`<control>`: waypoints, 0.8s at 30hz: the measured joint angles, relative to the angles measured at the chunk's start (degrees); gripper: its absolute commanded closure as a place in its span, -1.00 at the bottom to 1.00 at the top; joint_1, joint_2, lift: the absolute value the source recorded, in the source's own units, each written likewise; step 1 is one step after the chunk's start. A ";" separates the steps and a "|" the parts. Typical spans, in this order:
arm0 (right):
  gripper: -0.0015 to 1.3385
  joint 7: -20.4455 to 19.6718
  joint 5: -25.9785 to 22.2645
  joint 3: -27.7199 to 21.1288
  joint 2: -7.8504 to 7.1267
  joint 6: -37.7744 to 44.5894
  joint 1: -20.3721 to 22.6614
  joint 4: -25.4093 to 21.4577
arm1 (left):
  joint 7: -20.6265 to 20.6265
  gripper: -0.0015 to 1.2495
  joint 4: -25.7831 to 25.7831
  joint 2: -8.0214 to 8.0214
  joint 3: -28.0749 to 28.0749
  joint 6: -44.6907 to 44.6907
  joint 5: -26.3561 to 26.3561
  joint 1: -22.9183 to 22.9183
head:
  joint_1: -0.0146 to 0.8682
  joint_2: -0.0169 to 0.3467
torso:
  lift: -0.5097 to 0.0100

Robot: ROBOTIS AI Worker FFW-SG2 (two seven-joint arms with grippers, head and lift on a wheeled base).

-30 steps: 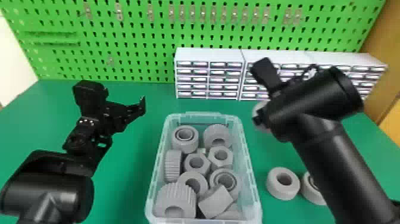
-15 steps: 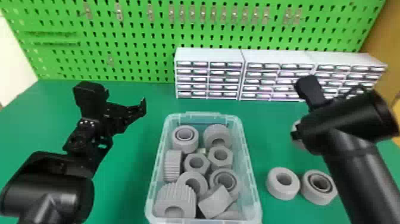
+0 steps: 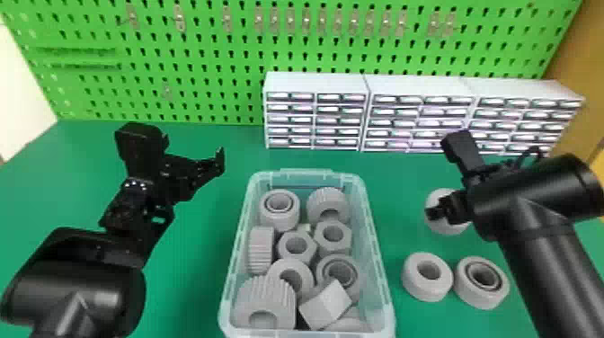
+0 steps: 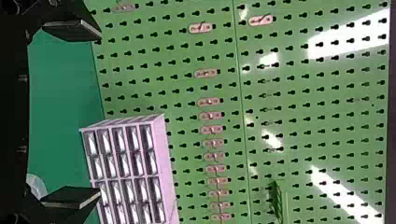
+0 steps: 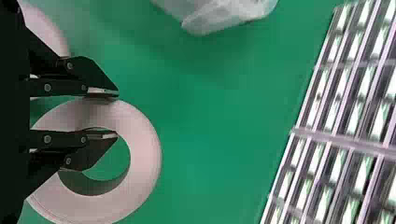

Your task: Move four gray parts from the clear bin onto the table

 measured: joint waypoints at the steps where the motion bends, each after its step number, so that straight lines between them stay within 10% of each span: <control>1: 0.57 -0.02 -0.70 0.28 0.09 -1.14 -0.31 1.02 | 0.00 -0.82 0.05 0.00 -0.04 0.00 -0.01 -0.04 | 0.57 -0.72 | 0.77; 24: 0.57 -4.36 -7.50 -1.25 2.24 -11.28 -0.98 13.50 | -0.03 -0.82 0.32 -0.09 -0.16 -0.04 0.32 0.01 | 0.57 -0.72 | 0.77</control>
